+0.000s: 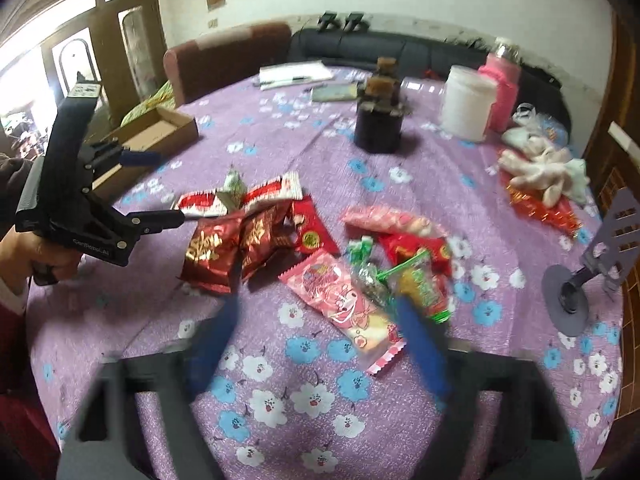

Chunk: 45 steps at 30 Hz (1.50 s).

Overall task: Organize snacks
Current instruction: 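Grasp the red-and-white packet with the left tool while the right tool grasps the pink candy bar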

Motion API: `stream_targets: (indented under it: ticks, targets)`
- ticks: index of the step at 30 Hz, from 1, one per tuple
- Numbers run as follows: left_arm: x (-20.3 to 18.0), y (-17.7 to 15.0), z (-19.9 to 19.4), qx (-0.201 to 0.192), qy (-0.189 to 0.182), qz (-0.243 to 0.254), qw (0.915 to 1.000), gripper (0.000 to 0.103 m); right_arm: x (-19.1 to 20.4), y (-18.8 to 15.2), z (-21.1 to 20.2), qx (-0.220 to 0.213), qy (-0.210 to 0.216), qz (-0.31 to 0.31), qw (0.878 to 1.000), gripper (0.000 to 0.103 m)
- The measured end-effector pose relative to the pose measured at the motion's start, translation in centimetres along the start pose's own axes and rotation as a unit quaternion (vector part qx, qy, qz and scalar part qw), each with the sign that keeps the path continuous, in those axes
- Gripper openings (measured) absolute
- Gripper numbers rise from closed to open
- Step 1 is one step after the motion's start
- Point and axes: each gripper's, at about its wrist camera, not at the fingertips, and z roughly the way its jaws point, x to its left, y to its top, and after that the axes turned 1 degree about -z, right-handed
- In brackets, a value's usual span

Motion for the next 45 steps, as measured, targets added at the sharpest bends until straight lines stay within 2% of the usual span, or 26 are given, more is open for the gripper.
stream_targets:
  ticks: [1, 5, 13, 19, 23, 30, 32, 34, 35, 39, 41, 45]
  targets:
    - [0.0, 0.1, 0.2, 0.002, 0.002, 0.005, 1.0, 0.102, -0.2, 0.1, 0.5, 0.011, 0.003, 0.001, 1.0, 0.04]
    - [0.1, 0.3, 0.8, 0.01, -0.004, 0.01, 0.9999, 0.102, -0.8, -0.2, 1.9, 0.038, 0.005, 0.003, 0.999, 0.039]
    - [0.5, 0.8, 2.0, 0.022, -0.003, 0.016, 0.9996, 0.102, -0.8, 0.3, 2.4, 0.04, 0.009, -0.005, 0.999, 0.039]
    - [0.2, 1.1, 2.6, 0.03, -0.015, 0.032, 0.9989, 0.102, -0.6, 0.6, 2.9, 0.046, -0.009, -0.024, 0.999, 0.04]
    - [-0.5, 1.2, 3.6, 0.044, -0.006, 0.051, 0.9977, 0.102, -0.5, 0.6, 3.9, 0.061, -0.028, -0.042, 0.997, 0.04]
    - [-0.2, 1.4, 4.2, 0.048, -0.041, 0.028, 0.9976, 0.1, -0.3, 0.6, 4.1, 0.065, -0.024, -0.042, 0.997, 0.04]
    - [-0.3, 1.3, 4.1, 0.047, -0.053, 0.024, 0.9972, 0.093, -0.1, 0.4, 4.0, 0.066, -0.023, -0.041, 0.997, 0.04]
    - [-0.1, 1.3, 3.9, 0.051, -0.08, 0.008, 0.9955, 0.071, 0.2, 0.2, 3.9, 0.067, -0.025, -0.041, 0.997, 0.04]
    - [0.0, 1.4, 4.0, 0.053, -0.094, -0.002, 0.9941, 0.065, 0.3, 0.2, 3.8, 0.067, -0.027, -0.041, 0.997, 0.04]
    - [0.1, 1.6, 3.8, 0.054, -0.097, -0.013, 0.9937, 0.044, 0.4, 0.1, 4.2, 0.068, -0.035, -0.037, 0.996, 0.04]
    - [-0.1, 1.5, 3.7, 0.054, -0.097, -0.008, 0.9938, 0.04, 0.3, 0.1, 4.3, 0.068, -0.035, -0.032, 0.997, 0.032]
    - [-0.3, 1.2, 3.4, 0.051, -0.089, -0.008, 0.9947, 0.036, 0.4, -0.1, 4.2, 0.06, -0.034, -0.025, 0.997, 0.031]
